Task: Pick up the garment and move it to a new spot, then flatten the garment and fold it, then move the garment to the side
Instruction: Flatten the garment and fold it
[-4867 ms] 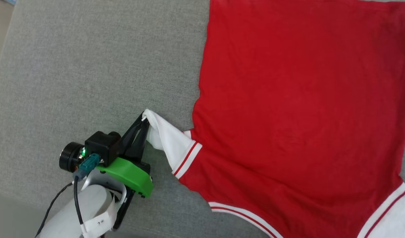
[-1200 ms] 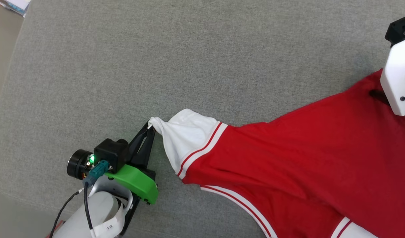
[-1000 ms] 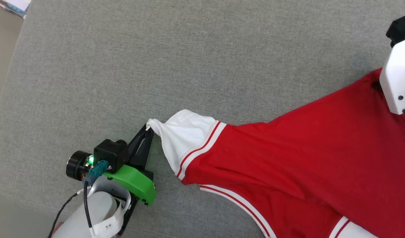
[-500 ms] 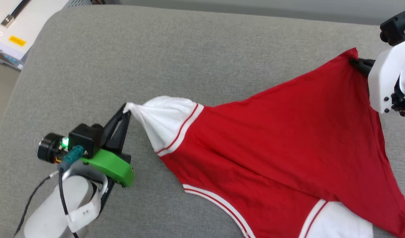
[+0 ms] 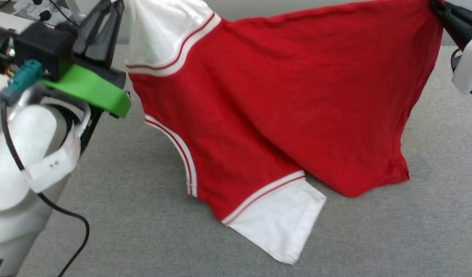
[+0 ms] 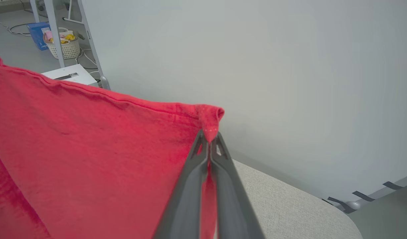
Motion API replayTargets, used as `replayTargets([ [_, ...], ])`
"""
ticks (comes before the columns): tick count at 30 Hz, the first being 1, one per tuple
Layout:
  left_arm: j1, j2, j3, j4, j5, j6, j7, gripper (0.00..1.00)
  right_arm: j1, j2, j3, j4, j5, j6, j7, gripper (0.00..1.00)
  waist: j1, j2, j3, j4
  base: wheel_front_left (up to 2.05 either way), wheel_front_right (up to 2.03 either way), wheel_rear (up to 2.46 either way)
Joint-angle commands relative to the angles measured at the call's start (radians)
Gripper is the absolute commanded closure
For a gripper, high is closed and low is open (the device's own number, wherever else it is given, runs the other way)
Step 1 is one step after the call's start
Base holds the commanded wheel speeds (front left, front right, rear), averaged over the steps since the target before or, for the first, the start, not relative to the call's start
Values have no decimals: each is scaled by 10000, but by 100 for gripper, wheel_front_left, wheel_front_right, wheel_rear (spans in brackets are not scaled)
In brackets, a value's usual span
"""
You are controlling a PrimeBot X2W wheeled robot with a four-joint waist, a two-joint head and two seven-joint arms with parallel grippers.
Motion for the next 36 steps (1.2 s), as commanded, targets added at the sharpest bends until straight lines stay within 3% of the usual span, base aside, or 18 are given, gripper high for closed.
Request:
replayTargets([
  [1,-515,21,38,28,62,-132,120,100,-243,116,-177,-123,-152,-7,-55,100,0,0,134,-140,0,0,0],
  [10,-4170,-362,59,944,278,-955,751,100,-2282,755,-1283,-272,-1301,-7,238,100,0,0,1736,-270,0,0,0],
  [15,-6705,-518,51,2111,457,-1308,832,100,-4366,1268,-1405,472,-2129,-7,282,100,0,0,2731,-329,0,0,0],
  [23,-10288,-710,-239,4045,606,-1525,535,100,-7693,1840,-1198,2274,-3153,-7,-350,100,0,0,3685,-274,0,0,0],
  [29,-11725,-757,-904,5307,431,-1552,38,100,-9348,2149,-970,3661,-3408,-7,-1065,100,0,0,3954,-228,0,0,0],
  [36,-11713,-519,-1876,6329,-43,-1555,-591,100,-9487,2298,-439,4976,-3088,-7,-1792,100,0,0,4197,-282,0,0,0],
])
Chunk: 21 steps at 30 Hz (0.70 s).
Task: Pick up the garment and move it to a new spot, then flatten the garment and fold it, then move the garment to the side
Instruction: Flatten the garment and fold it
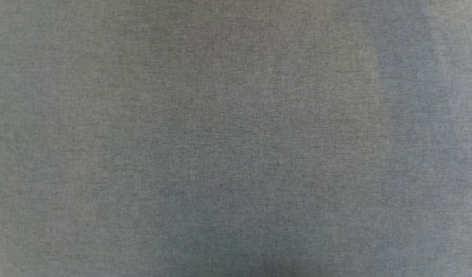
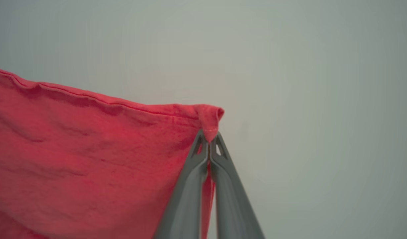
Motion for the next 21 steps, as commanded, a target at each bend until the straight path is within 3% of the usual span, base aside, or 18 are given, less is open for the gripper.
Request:
replayTargets([
  [1,222,100,-135,151,-229,-23,-188,100,286,10,180,184,181,-7,-197,100,-2,0,56,-36,0,0,0],
  [13,3527,488,-856,517,-981,-12,-901,100,3364,20,1927,888,1627,-7,-1440,100,-2,0,-923,-6,0,0,0],
  [21,7513,776,-608,-917,-1098,663,-932,100,6122,-486,3286,301,2822,-7,-1951,100,-2,0,-2359,130,0,0,0],
])
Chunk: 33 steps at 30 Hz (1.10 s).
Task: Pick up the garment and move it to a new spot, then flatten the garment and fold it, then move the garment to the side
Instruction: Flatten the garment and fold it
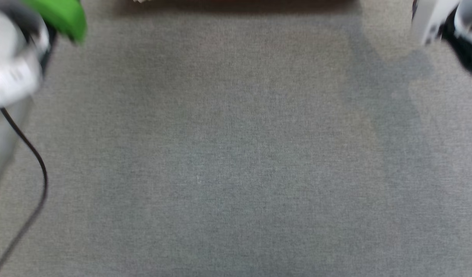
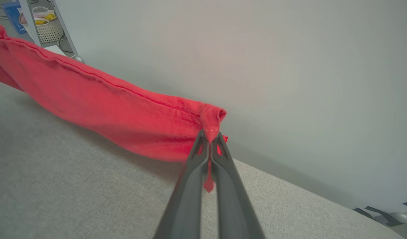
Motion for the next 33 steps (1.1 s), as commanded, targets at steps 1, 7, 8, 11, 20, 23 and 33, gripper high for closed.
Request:
replayTargets([
  [1,940,154,28,-279,-76,164,-56,100,644,-238,211,-195,225,-7,-98,100,0,0,-962,130,0,0,0],
  [7,4252,457,-9,-1624,-370,898,-57,100,2943,-1041,958,-1055,904,-7,-149,100,0,0,-1964,214,0,0,0],
  [8,4713,500,-36,-1822,-408,1041,-57,100,3298,-1140,1065,-1185,974,-7,-120,100,0,0,-2109,207,0,0,0],
  [11,6304,630,-68,-2494,-762,1532,-57,100,4433,-1475,1274,-1669,1177,-7,-82,100,0,0,-2443,154,0,0,0],
  [20,10090,1058,-91,-4300,-1839,2993,-42,100,7359,-2238,1040,-2851,1559,-7,153,100,0,0,-3222,65,0,0,0],
  [23,10961,1191,-186,-4893,-2158,3295,125,100,8331,-2488,731,-3320,1685,-7,365,100,0,0,-3426,75,0,0,0],
  [33,12946,1501,-663,-6173,-3086,3794,927,100,11489,-2876,-954,-4935,1808,-7,1195,100,0,0,-3782,11,0,0,0],
])
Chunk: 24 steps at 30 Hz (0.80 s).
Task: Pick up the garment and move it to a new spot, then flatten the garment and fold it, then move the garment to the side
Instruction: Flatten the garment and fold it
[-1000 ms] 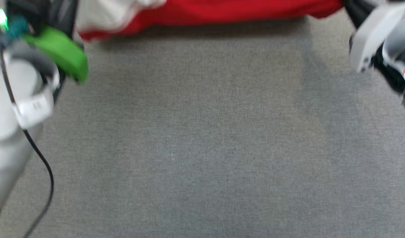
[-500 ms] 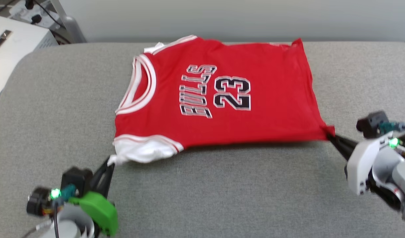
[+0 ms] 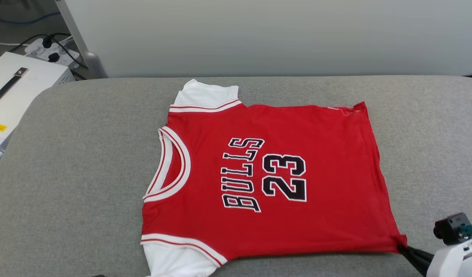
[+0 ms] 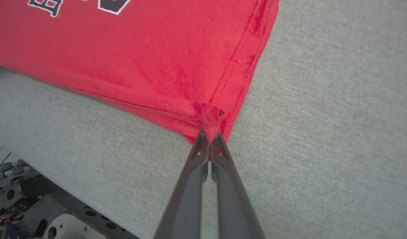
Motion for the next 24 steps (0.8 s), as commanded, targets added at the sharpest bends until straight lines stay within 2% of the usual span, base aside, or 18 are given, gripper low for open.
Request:
replayTargets([
  [1,302,147,-43,-89,-123,84,87,100,521,-23,-272,-249,11,-9,193,100,1,0,5,-12,0,0,0],
  [5,461,170,-72,-210,-216,101,106,100,1402,172,-1112,-821,-194,-9,613,100,1,0,65,7,0,0,0],
  [10,-207,139,-101,-47,173,-69,140,100,1843,677,-1961,-1320,-584,-9,1079,100,1,0,122,68,0,0,0],
  [17,-2013,180,-28,344,870,-766,394,100,1570,1318,-2902,-1958,-1065,-9,1606,100,1,0,497,-18,0,0,0],
  [24,-3789,15,255,1093,1131,-1498,541,100,614,1690,-3357,-2237,-1299,-9,2001,100,1,0,1366,-324,0,0,0],
])
